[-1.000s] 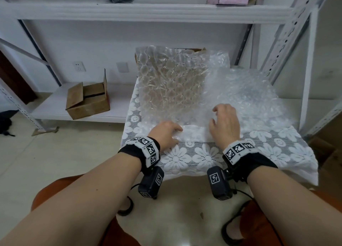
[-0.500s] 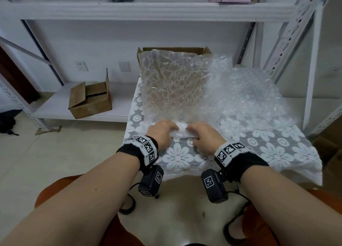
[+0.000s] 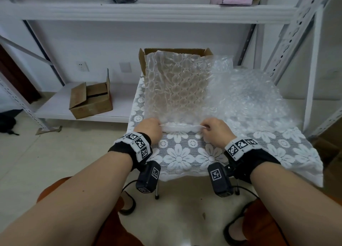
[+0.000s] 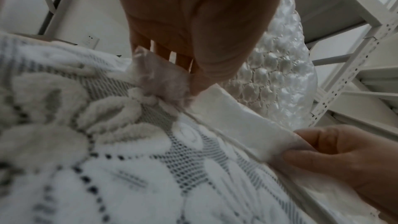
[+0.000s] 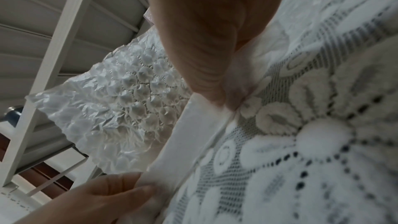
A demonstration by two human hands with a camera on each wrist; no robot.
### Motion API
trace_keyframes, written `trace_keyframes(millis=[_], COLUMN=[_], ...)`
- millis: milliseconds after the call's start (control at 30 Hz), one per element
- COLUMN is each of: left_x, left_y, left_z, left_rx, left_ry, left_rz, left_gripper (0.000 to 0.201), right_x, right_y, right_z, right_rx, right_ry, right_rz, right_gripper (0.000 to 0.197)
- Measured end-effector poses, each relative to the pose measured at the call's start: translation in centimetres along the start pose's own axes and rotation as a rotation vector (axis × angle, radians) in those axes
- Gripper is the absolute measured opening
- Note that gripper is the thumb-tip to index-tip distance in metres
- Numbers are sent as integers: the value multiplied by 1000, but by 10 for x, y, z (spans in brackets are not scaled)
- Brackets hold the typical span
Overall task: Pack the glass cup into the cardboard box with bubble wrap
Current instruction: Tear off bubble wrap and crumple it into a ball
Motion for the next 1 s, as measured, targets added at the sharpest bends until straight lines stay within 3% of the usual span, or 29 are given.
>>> trace_keyframes(millis=[167, 467, 633, 700, 767, 867, 1000], left_x=[-6, -4, -13, -20, -23, -28, -19], left_y=[12, 26, 22, 14, 2, -20, -45], left_z=[3, 3, 0, -2, -5, -14, -22], left_rx=[-93, -127, -104, -27, 139, 353, 497], left_ry=[52, 63, -55, -166, -295, -452, -346], left_rz=[-117, -98, -49, 64, 161, 83, -61], left_gripper=[25, 29, 19, 14, 17, 16, 10], right_x=[-9, -6, -2, -1, 0, 3, 7], right_y=[2, 5, 1, 1, 0, -2, -3], right_z=[3, 6, 5, 5, 5, 4, 3], right_rx=[12, 37, 67, 69, 74, 89, 91], right_ry=[-4, 15, 16, 6, -4, -3, 9], right_rz=[-49, -157, -176, -184, -186, -172, -165], right_gripper=[23, 27, 26, 26, 25, 26, 27])
Point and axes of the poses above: each hand's wrist, its own z-axis towards the middle knuckle, its own x-axis out of the palm, y = z × x, the point moved 6 cm from there along z, towards the middle knuckle, and after that the axes turned 12 degrees about -y, right-handed, at the moved point
